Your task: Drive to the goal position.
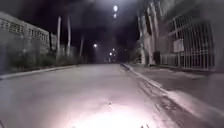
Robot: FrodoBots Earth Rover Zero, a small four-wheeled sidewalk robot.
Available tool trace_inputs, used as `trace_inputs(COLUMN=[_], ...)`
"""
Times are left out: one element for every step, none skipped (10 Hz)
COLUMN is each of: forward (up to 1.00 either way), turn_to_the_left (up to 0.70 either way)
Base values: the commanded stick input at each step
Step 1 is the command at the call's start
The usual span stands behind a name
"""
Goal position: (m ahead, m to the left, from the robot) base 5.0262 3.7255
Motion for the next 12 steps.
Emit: trace_inputs(forward=[0.7, 0.7, 0.7, 0.7, 0.7, 0.7, 0.7, 0.7, 0.7, 0.7, 0.7, 0.7], turn_to_the_left=[-0.07, -0.12, -0.17, -0.22, -0.27, -0.32, -0.26, -0.1, 0.0, 0.0, 0.0, 0.0])
